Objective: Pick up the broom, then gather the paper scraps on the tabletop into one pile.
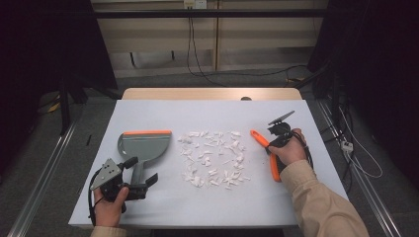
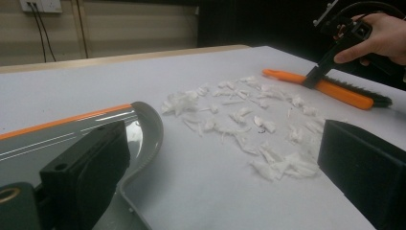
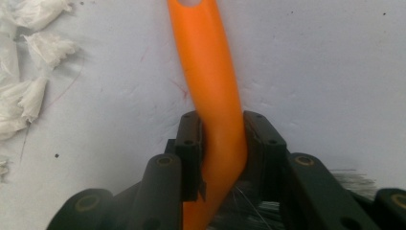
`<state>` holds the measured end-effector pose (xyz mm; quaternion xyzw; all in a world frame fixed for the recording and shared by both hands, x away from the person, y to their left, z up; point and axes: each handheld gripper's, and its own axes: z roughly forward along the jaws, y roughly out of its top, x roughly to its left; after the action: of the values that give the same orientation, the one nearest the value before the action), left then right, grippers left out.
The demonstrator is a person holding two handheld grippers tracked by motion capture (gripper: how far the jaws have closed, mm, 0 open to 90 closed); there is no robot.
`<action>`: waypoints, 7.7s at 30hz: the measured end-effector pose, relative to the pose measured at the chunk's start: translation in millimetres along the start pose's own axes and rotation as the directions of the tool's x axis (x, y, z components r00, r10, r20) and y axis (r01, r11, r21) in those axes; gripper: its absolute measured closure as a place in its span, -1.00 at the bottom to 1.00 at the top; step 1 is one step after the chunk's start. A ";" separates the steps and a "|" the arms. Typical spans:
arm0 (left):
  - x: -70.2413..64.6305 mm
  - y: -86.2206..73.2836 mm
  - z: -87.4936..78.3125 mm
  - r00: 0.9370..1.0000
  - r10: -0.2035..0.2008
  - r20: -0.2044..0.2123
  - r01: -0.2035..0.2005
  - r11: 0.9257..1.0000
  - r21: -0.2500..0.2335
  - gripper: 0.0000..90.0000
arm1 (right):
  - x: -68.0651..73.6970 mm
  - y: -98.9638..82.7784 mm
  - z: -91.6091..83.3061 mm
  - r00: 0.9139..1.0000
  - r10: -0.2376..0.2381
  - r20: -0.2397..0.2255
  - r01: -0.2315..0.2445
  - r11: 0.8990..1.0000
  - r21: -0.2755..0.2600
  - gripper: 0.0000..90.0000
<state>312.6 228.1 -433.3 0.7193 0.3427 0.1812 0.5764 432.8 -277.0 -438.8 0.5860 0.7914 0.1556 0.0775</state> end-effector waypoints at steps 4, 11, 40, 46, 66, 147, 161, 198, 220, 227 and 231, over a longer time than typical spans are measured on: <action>-0.3 -0.7 0.1 1.000 -0.008 -0.002 0.008 1.000 -0.003 -0.92 | -0.3 -0.4 -0.6 1.000 -0.027 -0.006 0.027 1.000 -0.006 0.57; 2.5 0.1 -1.5 1.000 -0.019 -0.017 0.019 1.000 -0.018 -0.92 | 0.8 0.3 -2.6 0.998 -0.067 0.006 0.068 0.997 -0.043 0.57; 0.9 7.8 2.0 0.999 -0.020 -0.049 0.018 0.999 -0.040 -0.92 | -10.7 -30.8 -70.9 0.996 -0.072 -0.052 0.024 0.780 -0.626 0.59; -1.4 11.5 4.2 0.999 -0.020 -0.045 0.018 0.999 -0.043 -0.92 | -10.1 -34.8 -84.4 0.995 -0.081 -0.060 0.018 0.728 -0.686 0.59; -18.7 38.8 25.1 0.999 -0.010 0.031 0.012 0.998 -0.058 -0.93 | 18.2 -18.6 -98.2 0.987 -0.123 -0.100 0.011 0.683 -0.730 0.59; -64.5 55.8 114.1 0.995 -0.089 -0.054 0.089 0.996 -0.002 0.58 | 170.1 19.8 -75.6 0.923 -0.167 -0.346 -0.115 0.738 -0.665 -0.08; -91.9 58.1 113.0 0.992 0.036 -0.119 -0.042 0.998 -0.050 0.53 | 196.8 33.0 -71.5 0.922 -0.010 -0.388 -0.255 0.738 -0.625 -0.16; -36.3 62.9 85.3 0.999 -0.044 -0.009 0.044 0.999 -0.023 -0.88 | 96.8 26.3 -84.5 0.937 -0.154 -0.314 -0.069 0.799 -0.597 0.55; 7.6 45.0 27.2 0.999 -0.017 -0.049 0.017 1.000 0.009 -0.92 | 66.6 15.6 -75.5 0.954 -0.149 -0.259 -0.020 0.832 -0.555 0.55; 10.7 38.6 14.2 0.998 -0.024 -0.058 0.024 1.000 0.006 -0.92 | 59.6 14.0 -76.5 0.957 -0.143 -0.253 -0.018 0.841 -0.541 0.55; 9.1 36.5 5.7 0.998 -0.013 -0.062 0.014 1.000 0.005 -0.92 | 55.6 10.4 -77.8 0.964 -0.146 -0.223 0.008 0.851 -0.525 0.56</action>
<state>333.1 226.8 -401.3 0.7125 0.3657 0.1986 0.5649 401.7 -233.5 -358.9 0.4859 0.7463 0.4339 0.1369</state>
